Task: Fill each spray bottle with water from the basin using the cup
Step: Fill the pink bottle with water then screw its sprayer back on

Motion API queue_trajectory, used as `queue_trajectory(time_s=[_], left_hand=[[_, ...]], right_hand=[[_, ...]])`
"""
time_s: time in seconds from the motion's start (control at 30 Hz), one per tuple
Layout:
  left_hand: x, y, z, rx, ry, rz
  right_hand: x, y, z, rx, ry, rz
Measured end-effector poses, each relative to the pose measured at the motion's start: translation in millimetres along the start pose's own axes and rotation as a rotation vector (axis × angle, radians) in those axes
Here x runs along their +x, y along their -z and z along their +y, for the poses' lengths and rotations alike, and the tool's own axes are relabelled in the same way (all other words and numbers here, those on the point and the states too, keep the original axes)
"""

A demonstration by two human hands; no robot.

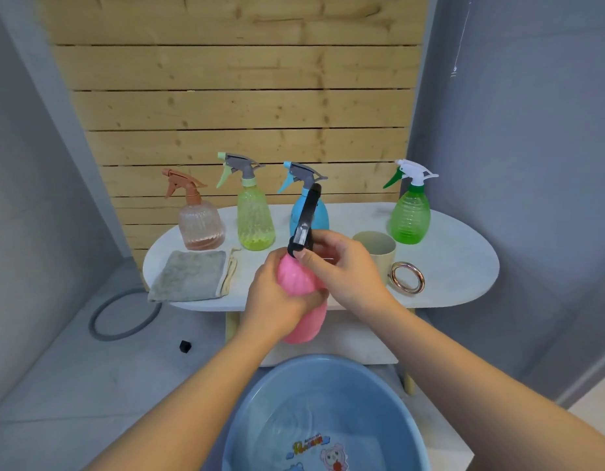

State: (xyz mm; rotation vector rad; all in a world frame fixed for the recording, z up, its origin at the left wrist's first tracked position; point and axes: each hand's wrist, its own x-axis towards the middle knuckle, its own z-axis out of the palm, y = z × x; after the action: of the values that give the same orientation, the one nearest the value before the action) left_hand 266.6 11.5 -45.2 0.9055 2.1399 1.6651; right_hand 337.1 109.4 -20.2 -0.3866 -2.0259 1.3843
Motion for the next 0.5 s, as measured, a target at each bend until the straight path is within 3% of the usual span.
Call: queue_trajectory(time_s=[0.37, 0.5], left_hand=[[3, -9, 2, 0.019, 0.023, 0.001], [6, -13, 8, 0.029, -0.020, 0.083]], right_hand=[[6, -17, 7, 0.083, -0.113, 0.232], [3, -29, 8, 0.178, -0.123, 0.220]])
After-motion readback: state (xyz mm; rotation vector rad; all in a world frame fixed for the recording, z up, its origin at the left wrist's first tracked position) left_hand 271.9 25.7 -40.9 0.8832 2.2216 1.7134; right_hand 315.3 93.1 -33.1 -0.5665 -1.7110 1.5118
